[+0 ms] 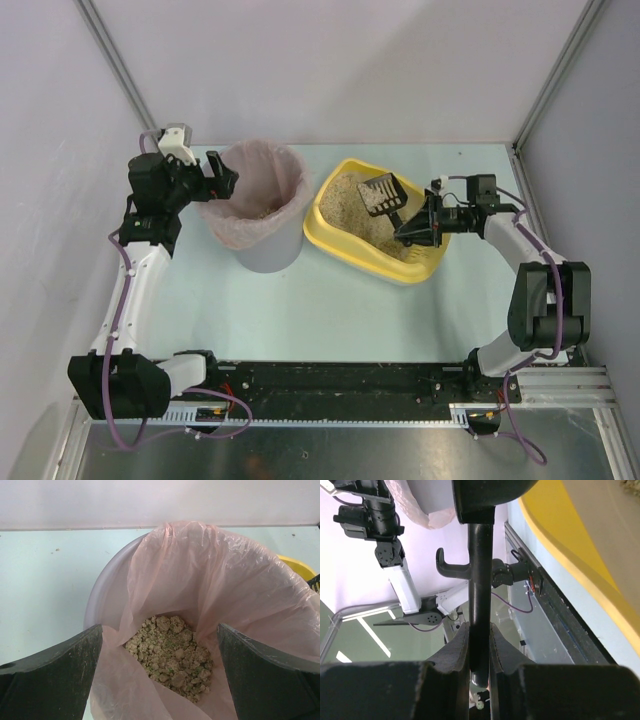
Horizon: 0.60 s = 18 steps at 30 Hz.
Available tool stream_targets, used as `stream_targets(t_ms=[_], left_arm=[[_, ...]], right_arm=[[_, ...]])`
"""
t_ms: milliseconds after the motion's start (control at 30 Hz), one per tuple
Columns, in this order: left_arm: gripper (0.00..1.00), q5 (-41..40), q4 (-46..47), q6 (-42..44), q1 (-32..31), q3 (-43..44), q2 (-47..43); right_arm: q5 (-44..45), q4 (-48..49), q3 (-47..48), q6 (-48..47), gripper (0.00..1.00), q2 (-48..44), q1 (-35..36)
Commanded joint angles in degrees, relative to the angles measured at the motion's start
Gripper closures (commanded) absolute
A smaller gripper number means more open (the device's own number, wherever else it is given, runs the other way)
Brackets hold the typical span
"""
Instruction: Clean the litter box
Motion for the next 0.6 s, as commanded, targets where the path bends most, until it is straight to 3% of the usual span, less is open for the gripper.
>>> stream_targets(t_ms=[0,33,133,267,367,467,567], left_arm=[[0.00,0.06,2.24,1.14,-0.27,-0.39,-0.82],[0.00,0.07,2.16,1.22,-0.26,-0.39,-0.82],[0.00,-0.90,2.16,1.40,-0.26,-0.39,-0.73],[0.00,-0.37,2.16,1.40,-0.26,-0.48,-0.91],[0.00,-1.43,2.24,1.84,-0.26,-0.39,-0.82],[0.00,-1.08,2.24,1.67,-0.35,-0.39,-0.91],[0.00,-1.78,2.16,1.84,-0.18,-0.48,-0.65]], right_arm=[[-0.88,2.46,-0.15,0.82,1.00,-1.67,-0.32],[-0.18,2.46,-0.32,1.08,1.00,-1.67,-2.25],[-2.19,4.83,-0.68,3.18,1.00,-1.85,2.45],[0.34,4.22,-0.94,2.04,1.00,-2.55,-3.41],[-2.62,5.62,-1.21,3.36,1.00,-2.73,1.31],[0.16,3.53,-1.29,1.62,1.00,-2.81,-3.90],[-1.39,4.83,-1.56,2.57,1.00,-3.08,-0.97]])
